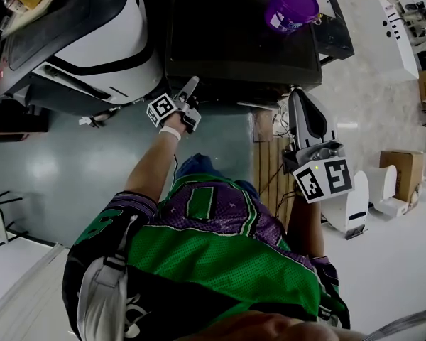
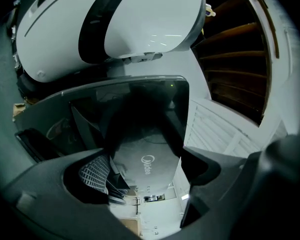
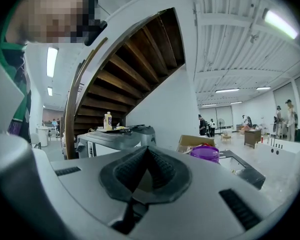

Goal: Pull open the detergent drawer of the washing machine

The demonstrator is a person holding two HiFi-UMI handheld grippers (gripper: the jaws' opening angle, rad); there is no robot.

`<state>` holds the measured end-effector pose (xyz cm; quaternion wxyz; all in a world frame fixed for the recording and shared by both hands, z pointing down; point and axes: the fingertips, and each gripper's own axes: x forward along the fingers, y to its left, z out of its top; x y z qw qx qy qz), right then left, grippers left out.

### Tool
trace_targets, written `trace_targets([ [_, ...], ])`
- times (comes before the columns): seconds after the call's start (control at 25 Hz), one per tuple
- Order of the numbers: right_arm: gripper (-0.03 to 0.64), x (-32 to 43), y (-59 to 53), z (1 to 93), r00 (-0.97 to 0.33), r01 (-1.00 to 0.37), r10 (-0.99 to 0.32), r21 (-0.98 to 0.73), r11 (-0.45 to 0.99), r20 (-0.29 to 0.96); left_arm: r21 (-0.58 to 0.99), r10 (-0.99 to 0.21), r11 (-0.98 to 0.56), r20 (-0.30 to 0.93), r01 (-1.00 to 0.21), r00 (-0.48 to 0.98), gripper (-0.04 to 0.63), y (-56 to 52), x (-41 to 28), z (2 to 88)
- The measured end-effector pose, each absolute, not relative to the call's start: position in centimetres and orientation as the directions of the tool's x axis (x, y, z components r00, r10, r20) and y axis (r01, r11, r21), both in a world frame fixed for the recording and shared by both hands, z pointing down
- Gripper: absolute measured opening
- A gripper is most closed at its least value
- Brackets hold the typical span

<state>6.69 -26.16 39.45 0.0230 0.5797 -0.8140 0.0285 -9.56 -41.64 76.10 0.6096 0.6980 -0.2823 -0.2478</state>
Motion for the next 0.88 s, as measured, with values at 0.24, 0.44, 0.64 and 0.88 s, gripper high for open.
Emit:
trace_targets([
  [0.24, 0.002, 6.6, -26.1, 39.7, -0.333, -0.943, -0.939, -0.033, 0.331, 0.091, 0.992, -0.703, -0.085, 0.004, -0.09, 0.711, 0.433, -41.5, -9.5, 76.1],
  [0.44, 0.002, 6.4, -26.0, 39.8, -0.342, -0.94, -0.934, -0.043, 0.339, 0.102, 0.994, -0.71, -0.066, 0.017, -0.091, 0.704, 0.431, -41.2, -9.7, 76.2],
  [0.64, 0.002, 6.4, -25.7, 39.8, -0.346, -0.938, -0.932, -0.049, 0.343, 0.108, 0.995, -0.714, -0.059, 0.014, -0.08, 0.7, 0.399, -40.6, -9.7, 76.2],
  [0.88, 0.002, 6.3, -25.1, 39.8, -0.343, -0.939, -0.932, -0.044, 0.341, 0.119, 0.996, -0.745, -0.08, -0.033, -0.04, 0.666, 0.416, -41.2, -9.9, 76.2],
])
